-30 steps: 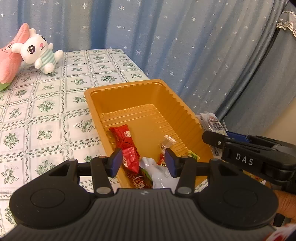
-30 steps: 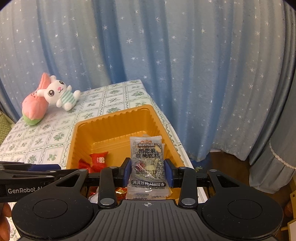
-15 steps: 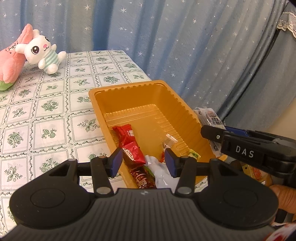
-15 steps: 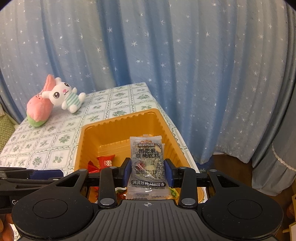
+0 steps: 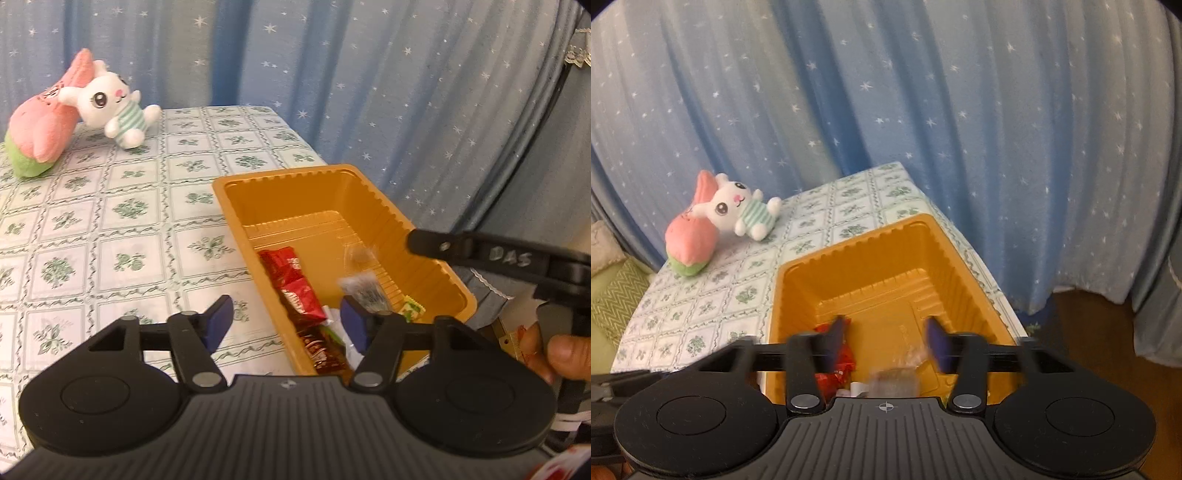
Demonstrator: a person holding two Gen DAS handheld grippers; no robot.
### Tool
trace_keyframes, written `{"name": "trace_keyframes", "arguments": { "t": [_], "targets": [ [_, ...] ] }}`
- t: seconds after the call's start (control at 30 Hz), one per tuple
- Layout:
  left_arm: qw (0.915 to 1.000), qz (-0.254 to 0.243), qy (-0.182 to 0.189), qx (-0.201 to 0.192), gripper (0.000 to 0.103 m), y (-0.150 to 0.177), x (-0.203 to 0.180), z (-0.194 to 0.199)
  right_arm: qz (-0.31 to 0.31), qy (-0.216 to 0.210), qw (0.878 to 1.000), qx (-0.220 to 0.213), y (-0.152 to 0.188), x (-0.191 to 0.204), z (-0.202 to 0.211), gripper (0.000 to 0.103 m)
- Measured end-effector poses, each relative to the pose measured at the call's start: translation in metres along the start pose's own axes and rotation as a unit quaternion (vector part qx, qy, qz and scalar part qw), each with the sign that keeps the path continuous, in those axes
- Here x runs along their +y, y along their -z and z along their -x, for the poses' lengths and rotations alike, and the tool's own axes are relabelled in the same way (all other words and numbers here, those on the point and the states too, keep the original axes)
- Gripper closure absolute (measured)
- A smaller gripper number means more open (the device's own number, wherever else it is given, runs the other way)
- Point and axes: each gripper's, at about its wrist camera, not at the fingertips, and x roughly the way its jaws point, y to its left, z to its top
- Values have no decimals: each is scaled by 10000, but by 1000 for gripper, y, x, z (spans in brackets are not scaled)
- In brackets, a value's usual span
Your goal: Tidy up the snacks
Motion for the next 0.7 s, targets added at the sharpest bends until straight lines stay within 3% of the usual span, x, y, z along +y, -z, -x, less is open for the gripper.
{"name": "trace_keyframes", "arguments": {
  "t": [0.13,0.33,0.57,0.7],
  "targets": [
    [9999,43,-113,-33,23,9,6,7,-104,160,9998,50,3,-8,11,33],
    [9996,147,-215,-140,10,23,11,28,-238,316,9991,172,16,-15,35,33],
    [9991,169,-275,-275,0,40,10,65,-201,344,9988,268,34,-3,74,33],
    [9987,180,-300,-376,0,49,7,89,-85,374,9988,320,43,10,96,31]
  ]
}}
